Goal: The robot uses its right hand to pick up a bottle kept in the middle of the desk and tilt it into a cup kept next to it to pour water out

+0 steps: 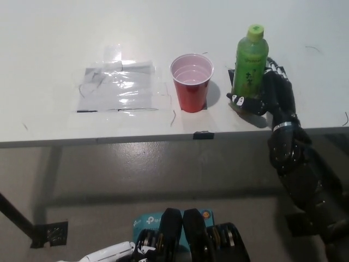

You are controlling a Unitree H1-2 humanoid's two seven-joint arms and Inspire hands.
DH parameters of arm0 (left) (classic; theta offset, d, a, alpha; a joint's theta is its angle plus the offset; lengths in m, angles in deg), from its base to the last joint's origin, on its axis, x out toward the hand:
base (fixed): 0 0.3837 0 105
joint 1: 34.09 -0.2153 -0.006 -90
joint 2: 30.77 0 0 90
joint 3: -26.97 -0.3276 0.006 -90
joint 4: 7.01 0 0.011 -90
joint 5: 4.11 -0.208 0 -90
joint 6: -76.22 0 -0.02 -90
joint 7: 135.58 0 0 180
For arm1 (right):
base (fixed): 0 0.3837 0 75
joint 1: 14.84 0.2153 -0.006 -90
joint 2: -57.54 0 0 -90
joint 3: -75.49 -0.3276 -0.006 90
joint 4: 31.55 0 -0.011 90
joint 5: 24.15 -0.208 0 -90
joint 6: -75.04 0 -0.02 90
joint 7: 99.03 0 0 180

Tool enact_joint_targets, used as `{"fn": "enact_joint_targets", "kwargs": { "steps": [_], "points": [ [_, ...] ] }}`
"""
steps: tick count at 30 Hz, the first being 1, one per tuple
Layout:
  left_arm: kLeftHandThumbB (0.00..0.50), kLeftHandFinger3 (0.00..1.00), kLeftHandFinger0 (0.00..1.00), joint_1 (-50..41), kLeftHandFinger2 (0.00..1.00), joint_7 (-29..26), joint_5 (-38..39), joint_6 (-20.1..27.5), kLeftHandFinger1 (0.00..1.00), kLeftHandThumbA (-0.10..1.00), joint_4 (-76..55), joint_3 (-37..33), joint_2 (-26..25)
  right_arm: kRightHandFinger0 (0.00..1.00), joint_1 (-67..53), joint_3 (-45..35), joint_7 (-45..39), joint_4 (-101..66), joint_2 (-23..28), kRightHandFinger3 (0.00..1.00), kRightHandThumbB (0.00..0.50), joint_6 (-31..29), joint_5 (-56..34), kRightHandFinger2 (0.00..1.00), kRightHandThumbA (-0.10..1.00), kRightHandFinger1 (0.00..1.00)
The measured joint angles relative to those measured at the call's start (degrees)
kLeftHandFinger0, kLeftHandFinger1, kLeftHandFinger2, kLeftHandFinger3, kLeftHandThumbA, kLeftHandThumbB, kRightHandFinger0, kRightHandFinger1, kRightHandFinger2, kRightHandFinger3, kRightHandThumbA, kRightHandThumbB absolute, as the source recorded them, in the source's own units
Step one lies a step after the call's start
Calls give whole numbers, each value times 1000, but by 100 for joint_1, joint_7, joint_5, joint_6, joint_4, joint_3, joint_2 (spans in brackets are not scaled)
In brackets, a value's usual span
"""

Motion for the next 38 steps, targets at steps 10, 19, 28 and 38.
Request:
{"fn": "enact_joint_targets", "kwargs": {
  "steps": [10, 19, 28, 38],
  "points": [
    [500, 1000, 1000, -18, 1000, -1, 0, 2, 1000, 526, 0, 0, 0, 1000, -25, 204, -129, -430, 144, 1000, 500, 637, 226, 1000, 878, 1000],
    [500, 1000, 1000, -76, 1000, -1, 7, 1, 1000, 532, 0, 30, 2, 1000, -727, 73, -593, -1836, 381, 1000, 500, 1436, 215, 1000, 1000, 1000],
    [500, 1000, 1000, -96, 1000, -1, 6, 2, 1000, 524, 2, 38, 0, 1000, -2065, -135, -1437, -3730, 563, 1000, 500, 2073, -5, 1000, 1000, 1000],
    [500, 1000, 1000, -94, 1000, 0, 8, 1, 1000, 527, 4, 51, 0, 1000, -3048, -134, -2355, -5809, 577, 1000, 500, 2690, -307, 1000, 981, 1000]
  ]
}}
